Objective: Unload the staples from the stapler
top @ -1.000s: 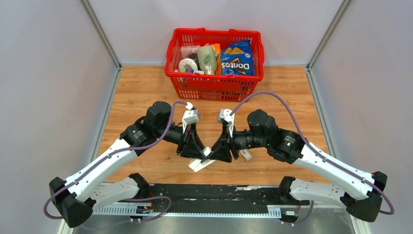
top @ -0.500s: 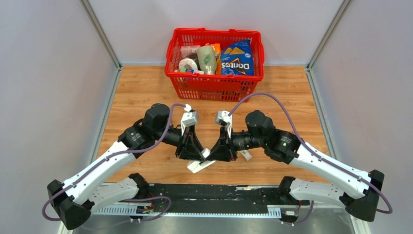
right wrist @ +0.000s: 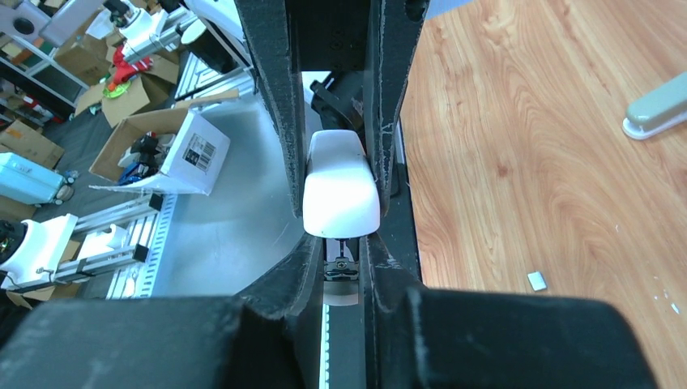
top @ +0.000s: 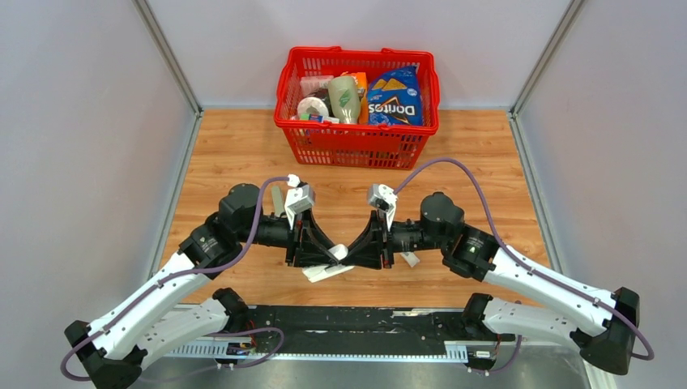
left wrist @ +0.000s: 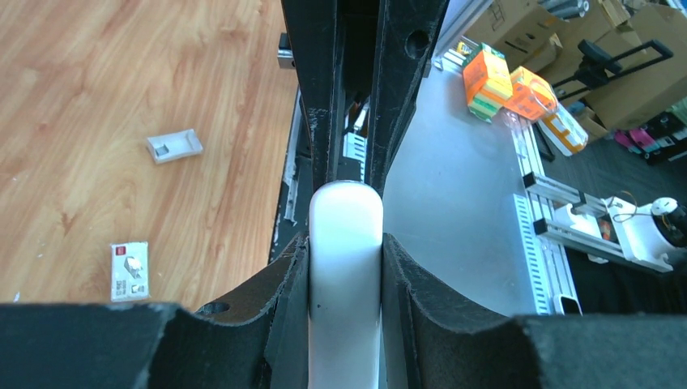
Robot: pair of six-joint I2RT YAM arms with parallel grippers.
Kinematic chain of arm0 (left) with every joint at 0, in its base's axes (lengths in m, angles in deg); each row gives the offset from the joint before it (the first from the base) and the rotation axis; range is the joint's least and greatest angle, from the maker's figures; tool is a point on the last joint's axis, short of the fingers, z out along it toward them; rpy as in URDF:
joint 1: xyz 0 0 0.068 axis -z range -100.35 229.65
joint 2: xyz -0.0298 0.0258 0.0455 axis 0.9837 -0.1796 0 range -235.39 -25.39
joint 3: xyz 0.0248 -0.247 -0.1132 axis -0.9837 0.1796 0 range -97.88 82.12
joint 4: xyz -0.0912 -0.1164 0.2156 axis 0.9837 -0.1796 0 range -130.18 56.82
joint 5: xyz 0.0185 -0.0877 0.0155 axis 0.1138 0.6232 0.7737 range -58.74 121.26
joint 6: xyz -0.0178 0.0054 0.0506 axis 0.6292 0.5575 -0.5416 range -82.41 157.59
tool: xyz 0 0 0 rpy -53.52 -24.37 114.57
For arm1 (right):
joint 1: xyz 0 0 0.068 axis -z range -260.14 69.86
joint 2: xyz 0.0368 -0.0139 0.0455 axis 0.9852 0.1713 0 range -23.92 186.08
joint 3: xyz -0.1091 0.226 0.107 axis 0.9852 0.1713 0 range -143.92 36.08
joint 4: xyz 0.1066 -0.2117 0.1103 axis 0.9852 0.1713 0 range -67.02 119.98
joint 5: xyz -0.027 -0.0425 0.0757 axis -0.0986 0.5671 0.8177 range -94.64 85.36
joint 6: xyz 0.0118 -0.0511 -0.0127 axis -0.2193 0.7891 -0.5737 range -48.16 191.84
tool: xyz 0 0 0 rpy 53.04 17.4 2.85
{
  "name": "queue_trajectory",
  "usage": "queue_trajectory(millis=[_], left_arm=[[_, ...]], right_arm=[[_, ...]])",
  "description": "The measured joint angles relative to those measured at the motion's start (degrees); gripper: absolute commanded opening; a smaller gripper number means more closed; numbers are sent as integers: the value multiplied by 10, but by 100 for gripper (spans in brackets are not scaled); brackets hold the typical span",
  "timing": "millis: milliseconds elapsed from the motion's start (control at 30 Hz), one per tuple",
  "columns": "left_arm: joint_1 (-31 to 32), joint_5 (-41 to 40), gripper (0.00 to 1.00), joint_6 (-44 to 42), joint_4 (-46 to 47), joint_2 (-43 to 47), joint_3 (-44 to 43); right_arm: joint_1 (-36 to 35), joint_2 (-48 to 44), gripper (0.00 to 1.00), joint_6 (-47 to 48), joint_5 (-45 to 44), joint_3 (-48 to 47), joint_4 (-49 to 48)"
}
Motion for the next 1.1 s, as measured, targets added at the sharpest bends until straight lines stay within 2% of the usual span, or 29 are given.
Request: queue_trajectory(millis=[700, 900, 1100], left_arm=[[5, -42, 0, 18, 6, 24, 13], [1, -94, 0, 30, 76, 49, 12], [1, -101, 0, 39, 89, 43, 12]], right_arm=[[-10, -14, 0, -78, -11, 104, -170], [-42, 10, 0, -89, 3, 142, -154], [-44, 10, 1, -88, -2, 139, -144]])
